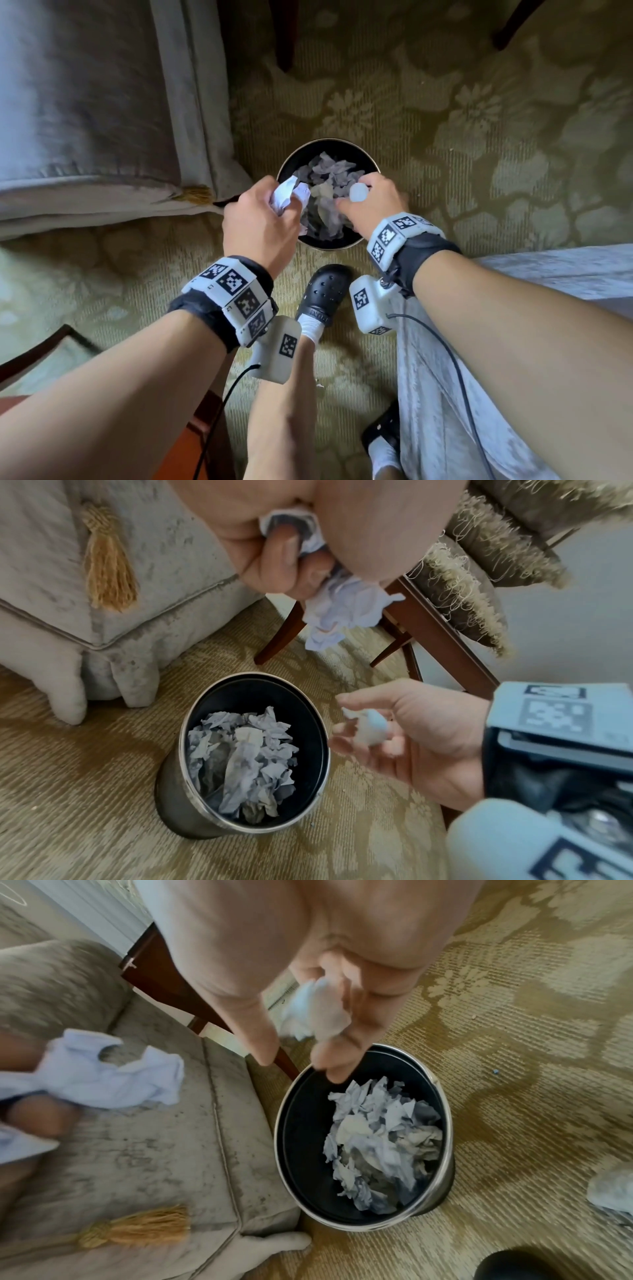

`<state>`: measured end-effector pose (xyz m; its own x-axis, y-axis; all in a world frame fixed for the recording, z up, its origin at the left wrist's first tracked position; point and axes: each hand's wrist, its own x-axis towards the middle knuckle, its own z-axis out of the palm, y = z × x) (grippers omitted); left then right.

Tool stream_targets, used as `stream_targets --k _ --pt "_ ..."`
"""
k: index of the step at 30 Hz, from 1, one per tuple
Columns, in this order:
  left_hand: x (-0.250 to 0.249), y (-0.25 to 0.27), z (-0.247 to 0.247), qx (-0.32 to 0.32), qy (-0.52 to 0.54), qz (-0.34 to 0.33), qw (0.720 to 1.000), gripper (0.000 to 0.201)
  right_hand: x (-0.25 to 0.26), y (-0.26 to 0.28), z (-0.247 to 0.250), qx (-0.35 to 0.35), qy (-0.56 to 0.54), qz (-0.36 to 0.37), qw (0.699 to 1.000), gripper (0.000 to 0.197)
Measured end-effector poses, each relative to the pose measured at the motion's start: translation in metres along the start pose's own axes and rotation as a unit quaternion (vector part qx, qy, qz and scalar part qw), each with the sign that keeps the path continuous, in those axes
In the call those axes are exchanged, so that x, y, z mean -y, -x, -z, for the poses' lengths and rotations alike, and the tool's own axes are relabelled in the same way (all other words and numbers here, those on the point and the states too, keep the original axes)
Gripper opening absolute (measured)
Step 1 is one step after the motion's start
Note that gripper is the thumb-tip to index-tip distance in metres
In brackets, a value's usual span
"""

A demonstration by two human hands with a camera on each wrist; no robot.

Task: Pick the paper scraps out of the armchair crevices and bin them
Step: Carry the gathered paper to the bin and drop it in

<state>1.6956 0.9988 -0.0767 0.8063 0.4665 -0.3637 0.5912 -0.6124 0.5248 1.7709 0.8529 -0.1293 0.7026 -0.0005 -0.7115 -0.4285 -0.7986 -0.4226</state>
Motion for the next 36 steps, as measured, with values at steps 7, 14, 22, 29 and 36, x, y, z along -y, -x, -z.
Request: stream_targets --k 7,14,22,29,36 --pt "-0.009 0.006 -0.005 0.001 -0.014 0.006 1.000 0.037 0.005 0.010 0.012 0.000 -0.029 0.011 1.000 0.050" --pt "-0.020 0.004 -0.023 0.033 -0.011 0.006 0.999 0.026 -0.011 0.020 0.039 -0.030 -0.031 0.020 0.999 0.031" --pt "-0.036 -0.013 -0.048 0.111 -0.021 -0.006 0.994 0.031 -0.023 0.032 0.063 -0.051 -0.063 0.035 0.996 0.037" --pt "-0.034 -0.034 -0.058 0.122 -0.041 0.015 0.992 0.029 -0.029 0.026 0.064 -0.050 -0.068 0.038 0.996 0.040" --pt "-0.019 -0.040 -0.059 0.154 -0.040 0.048 0.986 0.043 -0.027 0.026 0.062 -0.043 -0.070 0.023 0.996 0.030"
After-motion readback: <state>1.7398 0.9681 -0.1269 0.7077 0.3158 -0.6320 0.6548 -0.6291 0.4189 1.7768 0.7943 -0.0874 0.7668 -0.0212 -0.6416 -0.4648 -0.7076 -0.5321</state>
